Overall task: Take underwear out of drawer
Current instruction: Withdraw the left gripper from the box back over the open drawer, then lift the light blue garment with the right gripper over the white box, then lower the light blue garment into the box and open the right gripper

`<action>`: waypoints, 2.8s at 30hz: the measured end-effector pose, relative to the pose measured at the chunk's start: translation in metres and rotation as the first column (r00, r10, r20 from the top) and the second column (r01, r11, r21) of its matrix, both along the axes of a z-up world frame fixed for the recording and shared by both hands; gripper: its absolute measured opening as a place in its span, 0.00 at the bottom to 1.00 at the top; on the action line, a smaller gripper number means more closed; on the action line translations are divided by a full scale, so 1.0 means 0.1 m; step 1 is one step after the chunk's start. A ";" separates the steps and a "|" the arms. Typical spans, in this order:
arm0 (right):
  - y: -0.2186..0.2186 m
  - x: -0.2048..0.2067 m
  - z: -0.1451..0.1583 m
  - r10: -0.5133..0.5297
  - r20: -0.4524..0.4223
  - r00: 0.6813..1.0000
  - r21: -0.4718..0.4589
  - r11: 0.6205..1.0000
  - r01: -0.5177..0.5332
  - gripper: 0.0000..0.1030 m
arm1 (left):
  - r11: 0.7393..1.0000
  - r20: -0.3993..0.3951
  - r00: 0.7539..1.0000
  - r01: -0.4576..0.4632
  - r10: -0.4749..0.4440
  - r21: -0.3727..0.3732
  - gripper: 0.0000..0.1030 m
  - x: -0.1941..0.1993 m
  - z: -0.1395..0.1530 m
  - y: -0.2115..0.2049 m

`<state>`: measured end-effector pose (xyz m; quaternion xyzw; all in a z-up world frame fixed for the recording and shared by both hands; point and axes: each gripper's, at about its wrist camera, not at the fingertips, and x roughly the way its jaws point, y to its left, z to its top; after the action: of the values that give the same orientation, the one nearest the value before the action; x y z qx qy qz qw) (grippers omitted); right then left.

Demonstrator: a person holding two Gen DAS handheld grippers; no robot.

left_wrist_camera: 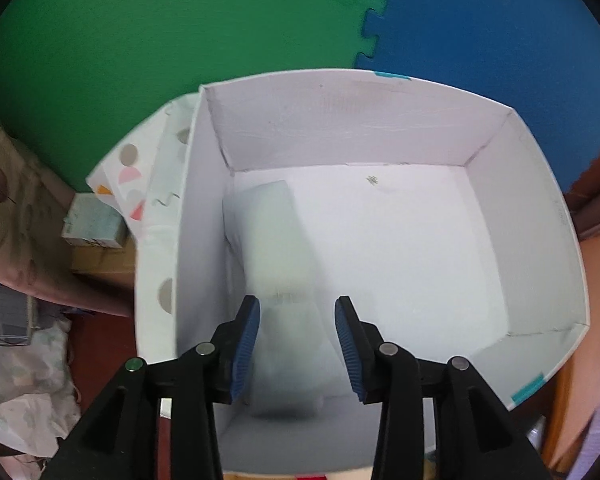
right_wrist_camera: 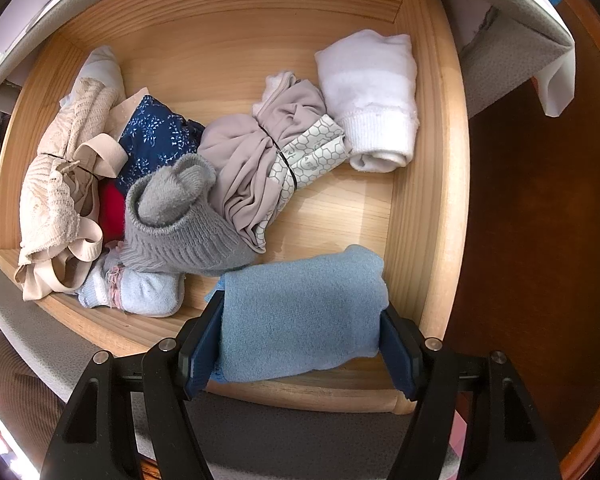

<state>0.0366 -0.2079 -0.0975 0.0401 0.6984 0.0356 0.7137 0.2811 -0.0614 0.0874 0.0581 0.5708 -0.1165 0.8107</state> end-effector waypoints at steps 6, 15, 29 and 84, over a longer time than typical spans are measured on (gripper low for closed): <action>0.10 0.00 0.03 0.014 0.008 1.000 -0.032 0.999 -0.014 0.65 | 0.999 0.068 0.998 -0.005 0.007 -0.034 0.39 -0.23 0.23 0.11; 0.05 0.02 0.08 -0.018 0.026 1.000 -0.025 1.000 0.018 0.64 | 0.998 0.203 0.977 -0.055 0.062 -0.041 0.39 -1.25 0.39 0.50; -0.21 0.07 0.31 -0.085 0.070 0.994 0.014 0.996 0.084 0.64 | 0.991 0.034 0.990 -0.133 0.134 -0.014 0.39 -2.14 -0.91 0.85; 0.18 1.96 2.01 0.008 0.258 0.966 -0.048 0.999 0.004 0.74 | 0.985 0.081 0.986 -0.141 0.149 -0.098 0.39 -2.22 -1.11 0.94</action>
<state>0.2323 -0.1899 0.1037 0.0172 0.6002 0.0244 0.7993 0.0586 0.0322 -0.0231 -0.0157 0.5314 -0.0804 0.8432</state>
